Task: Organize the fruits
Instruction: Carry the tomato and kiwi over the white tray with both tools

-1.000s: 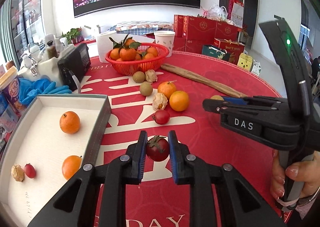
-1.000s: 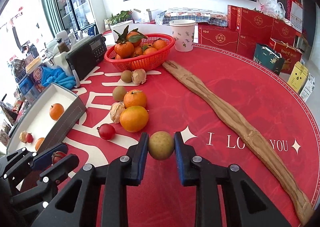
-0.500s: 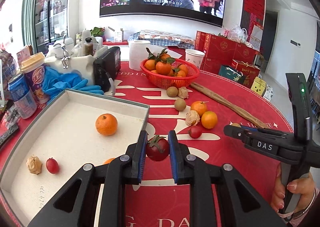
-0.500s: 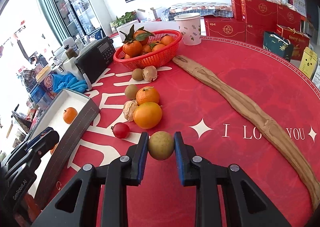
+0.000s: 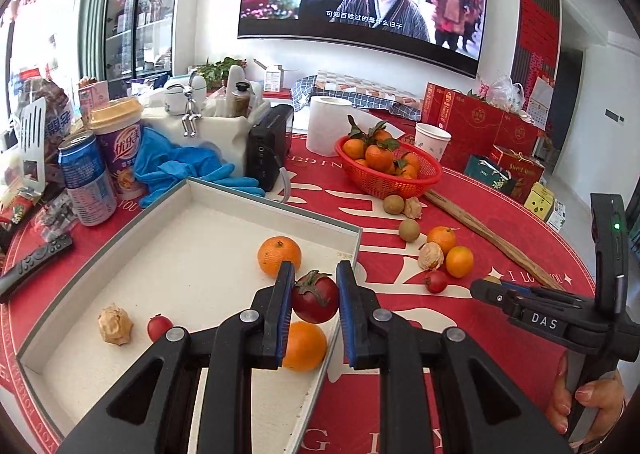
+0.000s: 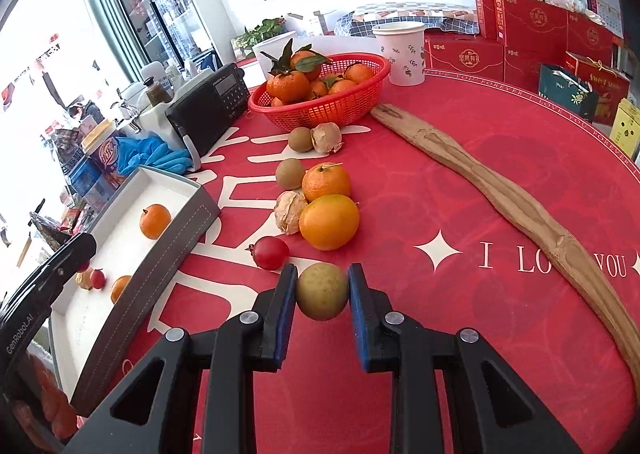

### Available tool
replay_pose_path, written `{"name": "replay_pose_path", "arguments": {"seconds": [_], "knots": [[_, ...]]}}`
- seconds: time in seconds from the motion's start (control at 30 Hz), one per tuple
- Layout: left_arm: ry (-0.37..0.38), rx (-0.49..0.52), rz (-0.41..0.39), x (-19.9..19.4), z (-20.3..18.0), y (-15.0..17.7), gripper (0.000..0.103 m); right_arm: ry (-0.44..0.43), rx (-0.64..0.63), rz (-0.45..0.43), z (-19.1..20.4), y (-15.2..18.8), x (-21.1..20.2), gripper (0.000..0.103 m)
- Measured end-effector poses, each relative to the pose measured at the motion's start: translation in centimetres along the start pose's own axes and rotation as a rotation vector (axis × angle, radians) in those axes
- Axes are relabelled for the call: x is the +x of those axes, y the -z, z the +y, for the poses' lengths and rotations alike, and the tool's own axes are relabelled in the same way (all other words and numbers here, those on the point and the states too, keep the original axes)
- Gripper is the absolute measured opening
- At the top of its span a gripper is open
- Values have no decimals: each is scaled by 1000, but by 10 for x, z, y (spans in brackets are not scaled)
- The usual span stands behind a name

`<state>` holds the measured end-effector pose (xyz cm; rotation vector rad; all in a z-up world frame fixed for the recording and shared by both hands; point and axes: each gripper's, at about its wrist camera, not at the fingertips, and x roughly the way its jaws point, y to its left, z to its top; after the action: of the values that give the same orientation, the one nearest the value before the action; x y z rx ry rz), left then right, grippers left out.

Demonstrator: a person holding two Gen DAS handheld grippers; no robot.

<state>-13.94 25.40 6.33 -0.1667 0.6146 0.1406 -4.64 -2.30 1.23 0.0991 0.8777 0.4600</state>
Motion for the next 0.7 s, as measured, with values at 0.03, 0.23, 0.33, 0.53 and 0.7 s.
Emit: {"name": "replay_pose_path", "arguments": {"seconds": [0.03,0.23,0.33,0.53,0.7], "knots": [[-2,-6,-2,-1,3,0,23,-3,-1,0,1,0,0,27],[-9,-33,-21,-11,17,-2,23,-19,-12,-2,10,1,2,27],[-19,-43,-32,-16,23,-2,23,-27,-21,-3,15,1,3,27],[-47,-84,-26,-20,43,-3,23,-50,-26,-13,25,2,1,27],[-75,-126,-21,-21,63,-2,23,-94,-20,-17,40,1,1,27]]}}
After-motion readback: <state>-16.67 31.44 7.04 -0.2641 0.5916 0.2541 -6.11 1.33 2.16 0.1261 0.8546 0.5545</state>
